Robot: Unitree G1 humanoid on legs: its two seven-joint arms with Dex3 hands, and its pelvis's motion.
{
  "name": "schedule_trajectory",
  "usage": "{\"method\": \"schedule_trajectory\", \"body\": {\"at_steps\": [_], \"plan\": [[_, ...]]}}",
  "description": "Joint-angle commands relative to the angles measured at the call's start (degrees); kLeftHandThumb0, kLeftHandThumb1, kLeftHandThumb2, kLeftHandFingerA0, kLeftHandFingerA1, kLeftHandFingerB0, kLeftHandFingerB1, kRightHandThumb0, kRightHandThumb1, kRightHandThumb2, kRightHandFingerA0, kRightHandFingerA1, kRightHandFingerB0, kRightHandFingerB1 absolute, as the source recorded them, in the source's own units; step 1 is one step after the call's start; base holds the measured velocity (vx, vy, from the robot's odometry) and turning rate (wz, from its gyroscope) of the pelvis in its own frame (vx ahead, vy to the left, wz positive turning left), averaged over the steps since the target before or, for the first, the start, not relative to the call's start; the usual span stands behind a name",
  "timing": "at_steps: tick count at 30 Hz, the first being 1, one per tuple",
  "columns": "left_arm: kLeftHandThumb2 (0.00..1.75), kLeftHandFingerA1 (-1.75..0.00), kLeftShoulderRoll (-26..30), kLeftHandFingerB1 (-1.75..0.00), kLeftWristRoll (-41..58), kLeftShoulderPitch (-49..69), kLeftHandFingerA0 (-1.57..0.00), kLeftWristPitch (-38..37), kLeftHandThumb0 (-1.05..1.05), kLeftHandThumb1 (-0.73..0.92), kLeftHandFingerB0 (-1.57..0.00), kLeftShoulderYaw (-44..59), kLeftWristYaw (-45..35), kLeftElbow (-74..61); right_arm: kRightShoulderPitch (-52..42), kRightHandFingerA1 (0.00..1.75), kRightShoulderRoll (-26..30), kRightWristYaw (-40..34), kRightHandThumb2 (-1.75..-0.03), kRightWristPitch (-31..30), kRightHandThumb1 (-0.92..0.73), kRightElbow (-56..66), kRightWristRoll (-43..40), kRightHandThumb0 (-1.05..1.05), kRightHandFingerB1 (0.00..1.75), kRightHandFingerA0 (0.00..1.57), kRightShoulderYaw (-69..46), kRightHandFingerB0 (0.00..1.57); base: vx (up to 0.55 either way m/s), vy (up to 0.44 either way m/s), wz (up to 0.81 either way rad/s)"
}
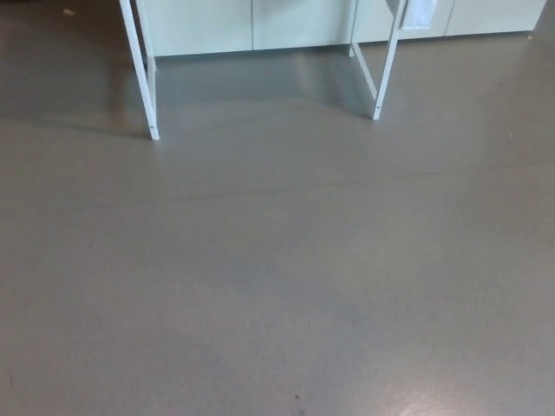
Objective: The robot walks towards a desk on which a file tray is kept in the middle and a cube is kept to its right. The robot lifts the cube using its right hand and places it on the file tray.
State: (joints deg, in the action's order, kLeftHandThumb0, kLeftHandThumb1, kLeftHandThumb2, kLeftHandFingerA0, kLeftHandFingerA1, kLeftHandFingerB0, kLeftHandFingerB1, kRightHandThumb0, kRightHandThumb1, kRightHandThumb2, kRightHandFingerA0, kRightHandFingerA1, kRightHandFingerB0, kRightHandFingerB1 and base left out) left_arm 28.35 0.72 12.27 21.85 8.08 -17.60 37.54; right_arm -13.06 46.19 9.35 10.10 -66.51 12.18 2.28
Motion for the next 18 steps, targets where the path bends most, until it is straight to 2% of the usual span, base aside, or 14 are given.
{"method": "schedule_trajectory", "body": {"at_steps": [1,2,3,4,5,6,7,9,10,11,12,16,17,18], "plan": [[0.67,-0.47,0.04,-0.31,0.61,0.38,-0.53,2.34,-0.84,0.88,-0.16,0.88,0.25,-0.93,-0.08,0.39,0.32,-0.77,-0.64,0.53,-0.77,0.34,-0.37,-0.89,0.33,0.1,-0.91,0.13,0.21,0.052,-0.03],[1.07,-0.53,0.44,-0.38,0.26,0.86,-0.26,2.52,-0.83,0.72,-0.04,0.44,-0.29,-2.61,-0.14,0.51,0.07,-1.06,-0.97,0.68,-0.33,0.62,-0.69,-0.4,0.48,0.0,-1.38,0.01,0.16,0.011,0.04],[0.67,-0.43,0.36,-0.3,0.22,0.64,-0.39,2.17,-0.84,0.89,-0.16,0.54,-0.07,-1.99,-0.33,0.51,0.06,-1.14,-0.98,0.73,-0.33,0.85,-0.69,-0.4,0.49,0.0,-1.52,0.01,0.16,-0.021,0.0],[0.67,-0.43,0.34,-0.3,0.22,0.65,-0.39,2.19,-0.84,0.89,-0.16,0.57,-0.04,-2.0,-0.38,0.51,0.06,-1.14,-0.98,0.72,-0.33,0.91,-0.67,-0.4,0.49,0.0,-1.56,0.01,0.17,-0.039,0.11],[1.04,-0.55,0.73,-0.43,-0.93,0.46,-0.4,1.48,-0.86,0.72,-0.13,-0.47,0.15,-1.28,0.22,0.33,-0.09,-1.64,-0.63,1.54,-0.77,-0.39,0.02,-0.9,0.31,0.12,-1.03,0.14,0.2,-0.078,0.1],[1.04,-0.55,0.91,-0.43,-1.39,0.38,-0.4,1.17,-0.86,0.72,-0.13,-0.95,0.24,-0.96,0.51,0.33,-0.15,-1.87,-0.63,1.93,-0.77,-1.01,0.33,-0.9,0.31,0.12,-0.8,0.14,0.21,-0.151,0.12],[1.06,-0.57,0.58,-0.4,0.33,-1.57,-0.35,1.67,-0.85,0.71,-0.09,0.42,-0.46,1.87,1.24,0.37,0.42,0.96,-1.0,0.1,-0.61,-0.2,-0.19,-0.86,0.4,0.1,-0.87,0.01,0.24,-0.184,0.13],[1.05,-0.49,0.89,-0.39,0.25,-1.94,-0.11,1.15,-0.84,0.71,-0.05,0.01,-1.2,1.57,2.02,0.42,0.51,1.97,-1.01,0.06,-0.67,-0.73,-0.63,-0.98,0.38,0.09,-1.11,0.01,0.18,-0.213,0.14],[0.68,-0.37,0.71,-0.26,0.78,-2.29,-0.27,1.04,-0.84,0.89,-0.11,0.51,-1.33,2.36,1.96,0.5,0.32,0.92,-0.98,0.62,-0.34,-0.95,-0.4,-0.4,0.49,0.0,-1.05,0.01,0.26,-0.291,0.16],[0.68,-0.37,0.55,-0.25,1.36,-2.56,-0.24,0.76,-0.84,0.89,-0.1,0.88,-1.93,2.89,2.55,0.5,0.12,-0.16,-0.98,0.48,-0.34,-1.57,0.37,-0.4,0.49,0.0,-0.49,0.01,0.29,-0.309,0.45],[0.68,-0.47,0.37,-0.27,1.28,-2.66,-0.48,1.17,-0.85,0.89,-0.12,0.98,-1.42,2.93,2.93,0.41,0.01,0.41,-1.0,0.05,-0.63,-1.89,0.05,-0.89,0.4,0.03,-0.71,0.0,0.25,-0.455,0.14],[0.75,-0.57,0.51,-0.36,-0.85,-2.22,-0.81,1.89,-0.92,0.78,-0.18,-0.45,0.7,1.56,3.71,0.38,0.05,1.46,-0.99,-0.05,-0.61,-2.57,-0.33,-0.87,0.4,0.11,-0.84,0.0,0.27,-0.311,0.32],[0.67,-0.57,0.43,-0.33,-0.45,-2.8,-0.79,2.3,-0.87,0.88,-0.18,-0.15,0.78,2.22,3.68,0.39,0.05,1.19,-0.99,-0.37,-0.61,-2.17,-0.44,-0.85,0.41,0.05,-0.96,0.0,0.2,-0.144,0.08],[1.05,-0.6,0.44,-0.44,0.38,-2.07,-0.5,2.31,-0.9,0.73,-0.13,0.48,0.03,1.12,3.18,0.39,0.55,0.33,-0.96,-0.7,-0.61,-1.25,0.87,-0.87,0.42,0.05,0.14,0.07,0.29,-0.103,0.05]]}}
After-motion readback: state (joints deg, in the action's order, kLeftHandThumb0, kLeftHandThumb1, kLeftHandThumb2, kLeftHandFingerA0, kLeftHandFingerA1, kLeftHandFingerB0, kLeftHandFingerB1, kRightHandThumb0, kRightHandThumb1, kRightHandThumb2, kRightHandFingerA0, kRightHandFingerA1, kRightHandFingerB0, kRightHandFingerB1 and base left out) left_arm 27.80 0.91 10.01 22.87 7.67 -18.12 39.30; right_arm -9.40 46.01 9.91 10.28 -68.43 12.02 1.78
